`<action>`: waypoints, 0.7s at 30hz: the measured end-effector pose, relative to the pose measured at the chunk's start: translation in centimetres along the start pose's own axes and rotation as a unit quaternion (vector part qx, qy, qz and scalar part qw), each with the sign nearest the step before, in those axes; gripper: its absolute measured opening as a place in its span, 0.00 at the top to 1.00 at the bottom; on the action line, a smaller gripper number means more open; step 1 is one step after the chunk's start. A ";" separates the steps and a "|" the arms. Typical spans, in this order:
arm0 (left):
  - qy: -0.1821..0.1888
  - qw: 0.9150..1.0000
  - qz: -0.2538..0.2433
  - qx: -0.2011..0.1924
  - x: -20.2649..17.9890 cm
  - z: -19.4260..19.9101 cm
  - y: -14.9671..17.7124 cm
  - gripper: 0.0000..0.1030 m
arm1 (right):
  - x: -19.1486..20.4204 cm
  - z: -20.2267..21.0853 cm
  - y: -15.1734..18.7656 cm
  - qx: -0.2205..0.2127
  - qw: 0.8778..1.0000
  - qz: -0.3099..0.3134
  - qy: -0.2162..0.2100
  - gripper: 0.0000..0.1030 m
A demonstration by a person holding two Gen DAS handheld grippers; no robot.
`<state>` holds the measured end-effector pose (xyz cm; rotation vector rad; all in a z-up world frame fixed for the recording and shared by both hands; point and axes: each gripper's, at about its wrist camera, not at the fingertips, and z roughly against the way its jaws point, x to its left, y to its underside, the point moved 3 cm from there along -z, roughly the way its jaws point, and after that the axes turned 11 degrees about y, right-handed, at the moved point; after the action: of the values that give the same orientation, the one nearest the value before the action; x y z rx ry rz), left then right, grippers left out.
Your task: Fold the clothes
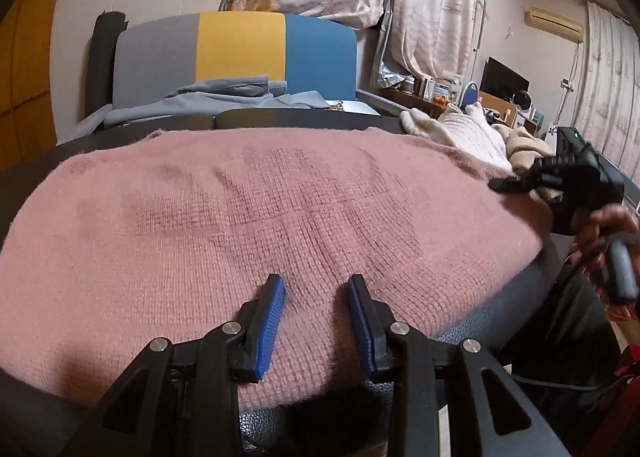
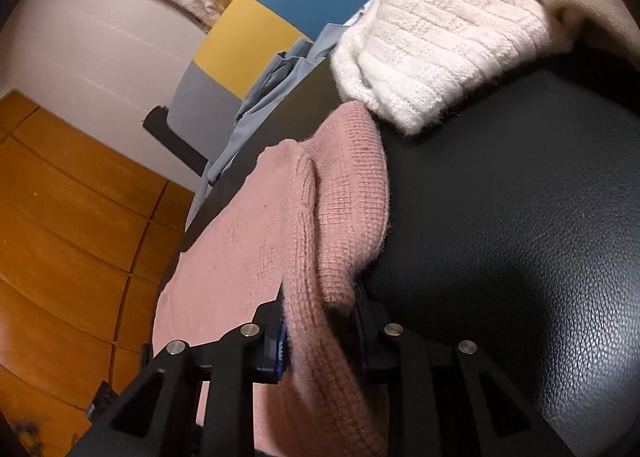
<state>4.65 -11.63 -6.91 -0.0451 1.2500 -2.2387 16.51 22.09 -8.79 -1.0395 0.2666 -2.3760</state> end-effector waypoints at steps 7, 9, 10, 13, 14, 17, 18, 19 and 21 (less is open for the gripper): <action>0.015 1.000 0.022 -0.007 1.5 1.5 -0.9 0.68 | 3.0 1.9 -1.2 0.031 0.991 -0.093 -0.086 0.76; -0.031 0.998 0.030 -0.042 3.5 3.8 -1.1 0.68 | 5.6 2.7 -1.9 0.033 0.991 -0.086 -0.100 0.76; -0.058 0.996 0.034 -0.060 4.7 5.0 -1.2 0.68 | 7.3 3.0 -2.2 0.035 0.990 -0.080 -0.107 0.76; -0.125 0.988 0.055 -0.068 8.8 7.6 -0.5 0.68 | 11.9 3.0 -2.5 0.045 0.990 -0.058 -0.118 0.76; -0.145 0.986 0.064 -0.058 10.4 8.0 0.0 0.68 | 13.7 2.7 -2.3 0.051 0.990 -0.050 -0.124 0.76; -0.139 0.984 0.106 -0.043 13.8 8.5 1.9 0.68 | 19.5 1.2 -1.6 0.073 0.985 -0.030 -0.156 0.81; -0.121 0.984 0.121 -0.056 14.2 8.9 1.9 0.68 | 21.7 0.4 -1.2 0.081 0.982 -0.021 -0.169 0.96; -0.113 0.983 0.129 -0.057 14.5 8.9 2.0 0.68 | 23.9 -0.5 -0.6 0.090 0.979 -0.010 -0.182 1.00; -0.119 0.984 0.120 -0.057 14.3 8.8 2.1 0.68 | 28.5 -2.5 1.0 0.106 0.977 0.033 -0.181 1.00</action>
<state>-3.76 -26.25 -7.00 -0.1901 1.1844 -1.8932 -1.01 5.80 6.92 -1.3076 -0.0816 -2.0530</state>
